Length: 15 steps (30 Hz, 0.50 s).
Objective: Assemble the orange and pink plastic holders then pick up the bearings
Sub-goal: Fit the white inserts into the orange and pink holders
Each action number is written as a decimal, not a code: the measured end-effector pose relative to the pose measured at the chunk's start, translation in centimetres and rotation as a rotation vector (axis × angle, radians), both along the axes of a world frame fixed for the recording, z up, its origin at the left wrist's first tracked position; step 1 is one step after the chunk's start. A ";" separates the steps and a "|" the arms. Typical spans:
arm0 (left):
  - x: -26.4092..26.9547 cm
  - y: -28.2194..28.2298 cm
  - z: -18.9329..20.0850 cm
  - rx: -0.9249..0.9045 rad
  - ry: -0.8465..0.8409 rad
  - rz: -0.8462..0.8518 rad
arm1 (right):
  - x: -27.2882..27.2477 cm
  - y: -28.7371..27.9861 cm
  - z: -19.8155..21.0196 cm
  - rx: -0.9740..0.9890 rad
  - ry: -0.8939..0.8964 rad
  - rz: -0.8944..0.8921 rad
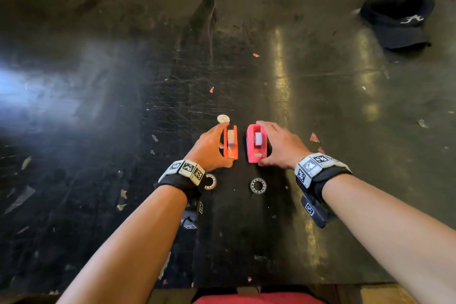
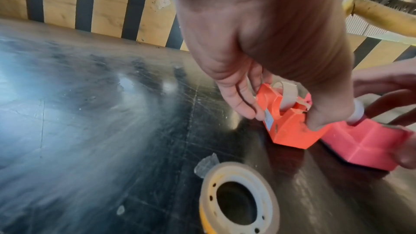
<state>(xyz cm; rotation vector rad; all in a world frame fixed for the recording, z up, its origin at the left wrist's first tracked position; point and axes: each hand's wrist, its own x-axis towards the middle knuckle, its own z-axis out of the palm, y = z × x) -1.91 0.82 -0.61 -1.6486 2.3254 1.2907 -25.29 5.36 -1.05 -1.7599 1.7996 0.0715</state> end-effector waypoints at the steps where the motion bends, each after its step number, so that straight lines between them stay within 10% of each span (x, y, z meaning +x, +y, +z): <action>1: 0.0 0.0 -0.2 -0.002 -0.005 0.005 | 0.2 -0.1 -0.1 -0.006 0.009 -0.004; 15: 0.5 0.3 -0.2 -0.043 0.042 -0.030 | -0.1 -0.4 0.3 -0.005 -0.060 -0.044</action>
